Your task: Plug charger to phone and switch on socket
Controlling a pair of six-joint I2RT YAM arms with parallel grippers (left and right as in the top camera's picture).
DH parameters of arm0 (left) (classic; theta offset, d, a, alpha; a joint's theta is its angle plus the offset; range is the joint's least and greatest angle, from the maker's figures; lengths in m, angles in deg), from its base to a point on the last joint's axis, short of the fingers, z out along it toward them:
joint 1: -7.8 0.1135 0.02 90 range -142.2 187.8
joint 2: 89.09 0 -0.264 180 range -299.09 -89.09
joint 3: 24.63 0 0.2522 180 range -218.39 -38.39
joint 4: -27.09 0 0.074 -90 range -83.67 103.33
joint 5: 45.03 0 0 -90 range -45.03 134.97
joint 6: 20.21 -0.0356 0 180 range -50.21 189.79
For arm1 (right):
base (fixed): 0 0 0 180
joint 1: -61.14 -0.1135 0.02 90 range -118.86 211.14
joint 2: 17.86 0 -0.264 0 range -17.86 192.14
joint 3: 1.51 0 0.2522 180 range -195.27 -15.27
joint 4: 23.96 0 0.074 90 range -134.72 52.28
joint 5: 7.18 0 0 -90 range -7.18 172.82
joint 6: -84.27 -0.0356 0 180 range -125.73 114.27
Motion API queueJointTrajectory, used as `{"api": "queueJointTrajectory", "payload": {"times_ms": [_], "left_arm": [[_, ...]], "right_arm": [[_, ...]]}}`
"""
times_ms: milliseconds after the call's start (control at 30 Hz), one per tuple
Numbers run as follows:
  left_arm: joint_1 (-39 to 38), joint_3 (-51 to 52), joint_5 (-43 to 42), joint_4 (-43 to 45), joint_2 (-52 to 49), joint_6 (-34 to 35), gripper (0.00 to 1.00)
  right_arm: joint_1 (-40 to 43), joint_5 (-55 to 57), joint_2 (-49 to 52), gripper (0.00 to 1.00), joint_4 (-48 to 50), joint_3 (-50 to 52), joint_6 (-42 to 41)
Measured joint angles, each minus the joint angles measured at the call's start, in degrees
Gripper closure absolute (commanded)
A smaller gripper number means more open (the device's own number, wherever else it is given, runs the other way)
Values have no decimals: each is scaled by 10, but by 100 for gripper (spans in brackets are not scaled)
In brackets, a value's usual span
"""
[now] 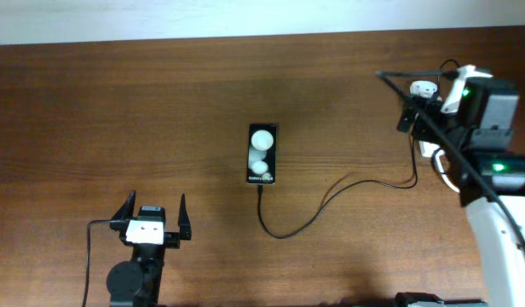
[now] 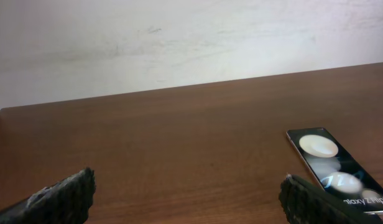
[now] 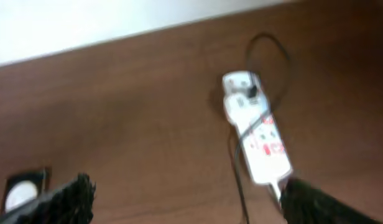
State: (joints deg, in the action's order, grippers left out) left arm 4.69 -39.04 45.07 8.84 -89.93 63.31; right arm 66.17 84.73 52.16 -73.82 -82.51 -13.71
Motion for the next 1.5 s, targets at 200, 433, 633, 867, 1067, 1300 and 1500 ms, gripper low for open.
{"api": "queueJointTrajectory", "payload": {"times_ms": [200, 433, 633, 867, 1067, 1300, 1500], "left_arm": [[0, 0, 2, 0, 0, 0, 1], [0, 0, 2, 0, 0, 0, 1], [0, 0, 2, 0, 0, 0, 1], [0, 0, 2, 0, 0, 0, 1], [0, 0, 2, 0, 0, 0, 1], [0, 0, 2, 0, 0, 0, 1], [0, 0, 4, 0, 1, 0, 1]], "right_arm": [[-1, -72, -9, 1, 188, 191, 62], [-1, -95, -63, 1, 389, 421, 76], [-16, -96, -116, 2, 475, 542, 108], [-65, -100, -210, 1, 480, 624, 169], [-65, -100, -316, 1, 436, 667, 177], [-65, -100, -439, 1, 326, 667, 180], [-113, -84, -567, 1, 324, 667, 183]]}}
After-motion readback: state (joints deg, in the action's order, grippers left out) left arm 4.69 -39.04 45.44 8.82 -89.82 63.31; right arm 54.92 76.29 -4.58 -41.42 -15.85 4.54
